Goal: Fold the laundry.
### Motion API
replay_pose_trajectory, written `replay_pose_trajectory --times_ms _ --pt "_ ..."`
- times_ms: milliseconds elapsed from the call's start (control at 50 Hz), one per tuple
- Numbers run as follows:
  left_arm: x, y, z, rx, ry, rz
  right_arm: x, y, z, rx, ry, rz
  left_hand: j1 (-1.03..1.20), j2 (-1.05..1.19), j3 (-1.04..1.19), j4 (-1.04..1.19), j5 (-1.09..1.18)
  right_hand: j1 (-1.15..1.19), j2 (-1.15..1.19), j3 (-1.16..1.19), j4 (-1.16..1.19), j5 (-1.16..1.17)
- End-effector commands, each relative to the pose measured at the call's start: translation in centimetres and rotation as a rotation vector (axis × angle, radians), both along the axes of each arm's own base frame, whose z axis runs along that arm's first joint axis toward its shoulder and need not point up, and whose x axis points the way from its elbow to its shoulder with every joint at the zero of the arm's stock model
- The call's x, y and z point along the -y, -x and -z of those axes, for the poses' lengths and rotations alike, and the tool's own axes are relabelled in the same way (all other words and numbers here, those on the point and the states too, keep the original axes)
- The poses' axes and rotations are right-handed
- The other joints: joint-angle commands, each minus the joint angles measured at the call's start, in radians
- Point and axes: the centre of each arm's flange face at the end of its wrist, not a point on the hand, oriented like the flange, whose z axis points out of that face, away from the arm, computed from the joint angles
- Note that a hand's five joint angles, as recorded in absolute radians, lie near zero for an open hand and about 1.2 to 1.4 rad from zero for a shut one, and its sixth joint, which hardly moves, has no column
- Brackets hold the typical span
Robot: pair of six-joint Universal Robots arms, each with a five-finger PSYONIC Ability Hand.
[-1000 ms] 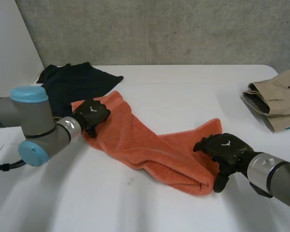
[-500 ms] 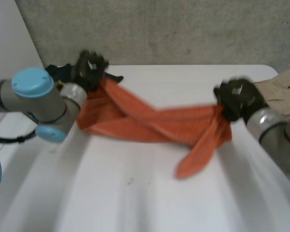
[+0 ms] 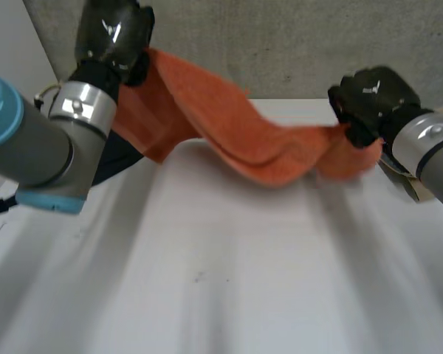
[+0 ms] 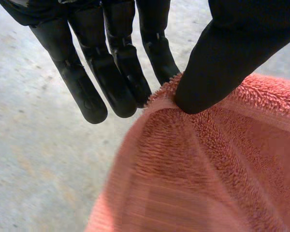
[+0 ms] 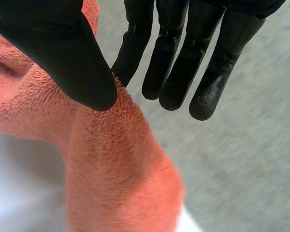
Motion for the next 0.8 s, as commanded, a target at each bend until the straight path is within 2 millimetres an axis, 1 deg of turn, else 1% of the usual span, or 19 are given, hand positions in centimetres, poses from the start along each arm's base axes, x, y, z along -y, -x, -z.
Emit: replay_pose_trajectory --times_ms 20,80,120,180,200,260,300,320,340,360,400,440,500,540,560,580,620,720,800 --pt "-4.0 -1.4 0.3 0.023 -0.050 0.008 -2.2 0.8 -0.6 -0.111 -0.088 -0.009 0.256 0.199 0.205 0.198 0.249 0.411 0.220 0.217 0.210 0.247" --pt "-5.7 -2.0 -0.1 0.024 -0.060 0.015 -2.8 1.2 -1.3 -0.158 -0.087 -0.008 0.256 0.199 0.205 0.198 0.249 0.411 0.220 0.217 0.210 0.247" --pt "-6.5 -2.2 0.0 0.031 -0.072 0.019 -2.7 1.9 -1.8 -0.197 -0.087 0.008 0.256 0.199 0.205 0.198 0.249 0.411 0.220 0.217 0.210 0.247" --pt "-7.5 -2.3 1.3 0.054 -0.121 0.030 -1.7 2.8 -1.6 -0.223 -0.099 0.034 0.256 0.199 0.205 0.198 0.249 0.411 0.220 0.217 0.210 0.247" --pt "-7.9 -2.1 2.1 0.067 -0.148 0.039 -1.3 2.9 -1.2 -0.228 -0.109 0.038 0.256 0.199 0.205 0.198 0.249 0.411 0.220 0.217 0.210 0.247" --pt "-8.0 -1.9 3.5 0.084 -0.184 0.045 0.8 2.7 1.4 -0.247 -0.175 0.040 0.256 0.199 0.205 0.198 0.249 0.411 0.220 0.217 0.210 0.247" --pt "-7.8 -1.4 5.6 0.116 -0.238 0.054 2.0 2.4 2.9 -0.253 -0.206 0.037 0.256 0.199 0.205 0.198 0.249 0.411 0.220 0.217 0.210 0.247" --pt "-7.7 -1.2 6.1 0.123 -0.250 0.057 3.1 2.0 4.2 -0.259 -0.220 0.035 0.256 0.199 0.205 0.198 0.249 0.411 0.220 0.217 0.210 0.247" --pt "-7.7 -0.9 6.7 0.132 -0.266 0.063 3.8 1.8 4.8 -0.260 -0.221 0.036 0.256 0.199 0.205 0.198 0.249 0.411 0.220 0.217 0.210 0.247" --pt "-7.6 -0.4 7.9 0.147 -0.294 0.073 4.4 1.7 5.5 -0.263 -0.222 0.039 0.256 0.199 0.205 0.198 0.249 0.411 0.220 0.217 0.210 0.247" --pt "-7.4 0.0 9.0 0.161 -0.317 0.077 6.2 1.1 7.3 -0.263 -0.195 0.052 0.256 0.199 0.205 0.198 0.249 0.411 0.220 0.217 0.210 0.247" --pt "-6.8 0.4 10.1 0.172 -0.335 0.080 7.2 0.9 8.6 -0.264 -0.176 0.072 0.256 0.199 0.205 0.198 0.249 0.411 0.220 0.217 0.210 0.247" --pt "-6.1 0.7 10.8 0.179 -0.349 0.077 8.4 0.7 9.9 -0.262 -0.129 0.119 0.256 0.199 0.205 0.198 0.249 0.386 0.195 0.192 0.185 0.222" --pt "-5.2 0.8 11.1 0.175 -0.353 0.061 8.4 0.8 10.0 -0.252 -0.122 0.141 0.256 0.199 0.205 0.198 0.249 -0.093 -0.284 -0.288 -0.295 -0.258" --pt "-5.0 0.8 11.1 0.171 -0.351 0.052 7.8 1.1 10.1 -0.253 -0.138 0.154 0.256 0.199 0.205 0.198 0.249 -0.517 -0.708 -0.712 -0.719 -0.682" --pt "-4.7 0.8 11.1 0.169 -0.351 0.045 7.4 1.2 10.0 -0.252 -0.146 0.156 0.256 0.199 0.205 0.198 0.249 -0.623 -0.814 -0.818 -0.825 -0.787" --pt "-3.8 0.4 10.7 0.156 -0.341 0.013 6.5 1.4 9.6 -0.240 -0.162 0.156 0.256 0.199 0.205 0.198 0.249 -0.639 -0.830 -0.833 -0.840 -0.803" --pt "-2.0 -0.6 9.9 0.131 -0.317 -0.035 2.3 2.4 6.3 -0.152 -0.184 0.140 0.256 0.199 0.205 0.198 0.249 -0.616 -0.806 -0.810 -0.817 -0.780" --pt "-1.4 -0.8 9.4 0.119 -0.301 -0.048 -0.8 2.6 6.0 -0.153 -0.276 0.071 0.256 0.199 0.205 0.198 0.249 -0.545 -0.736 -0.740 -0.747 -0.710"
